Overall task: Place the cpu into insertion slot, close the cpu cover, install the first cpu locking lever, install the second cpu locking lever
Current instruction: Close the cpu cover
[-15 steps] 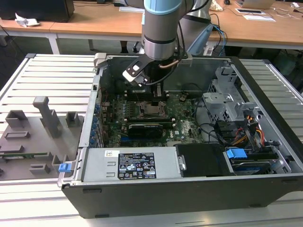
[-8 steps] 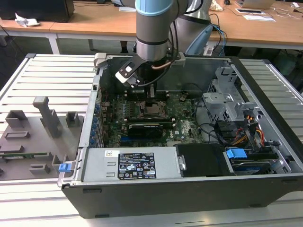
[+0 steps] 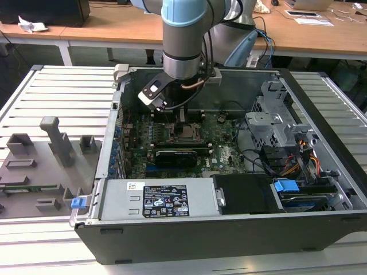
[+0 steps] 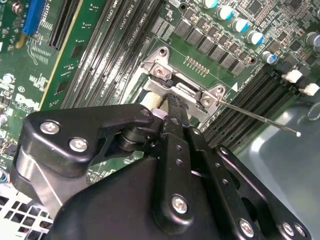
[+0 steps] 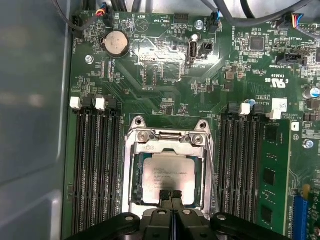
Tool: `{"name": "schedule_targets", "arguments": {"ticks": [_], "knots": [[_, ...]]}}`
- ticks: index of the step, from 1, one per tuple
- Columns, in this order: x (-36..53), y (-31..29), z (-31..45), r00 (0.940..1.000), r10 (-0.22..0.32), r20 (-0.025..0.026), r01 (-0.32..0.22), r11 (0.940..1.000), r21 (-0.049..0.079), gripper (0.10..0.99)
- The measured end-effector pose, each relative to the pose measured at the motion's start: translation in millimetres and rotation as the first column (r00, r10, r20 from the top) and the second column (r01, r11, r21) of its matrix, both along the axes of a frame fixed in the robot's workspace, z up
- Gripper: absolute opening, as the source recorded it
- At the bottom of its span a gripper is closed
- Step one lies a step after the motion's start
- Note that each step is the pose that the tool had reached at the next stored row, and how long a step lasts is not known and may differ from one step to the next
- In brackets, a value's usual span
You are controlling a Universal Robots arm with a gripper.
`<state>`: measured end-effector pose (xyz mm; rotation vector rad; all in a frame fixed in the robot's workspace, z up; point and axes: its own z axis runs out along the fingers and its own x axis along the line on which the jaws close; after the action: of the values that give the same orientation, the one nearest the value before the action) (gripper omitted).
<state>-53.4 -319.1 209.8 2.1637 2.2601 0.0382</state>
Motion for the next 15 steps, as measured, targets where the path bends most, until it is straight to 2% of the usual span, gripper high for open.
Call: {"name": "schedule_targets", "arguments": {"ticks": [10, 11, 14, 15], "knots": [[-0.2, 0.0, -5.0, 1.0, 0.0, -0.0002, 0.0, 1.0, 0.0, 0.106], [-0.2, 0.1, -4.2, 1.0, 0.0, 0.0004, 0.0, 1.0, 0.0, 0.106], [-0.2, 0.1, 7.7, 1.0, 0.0, 0.0, 0.0, 1.0, 0.0, 0.106], [0.0, 0.1, 8.8, 1.0, 0.0, 0.0001, 0.0, 1.0, 0.0, 0.106]]}}
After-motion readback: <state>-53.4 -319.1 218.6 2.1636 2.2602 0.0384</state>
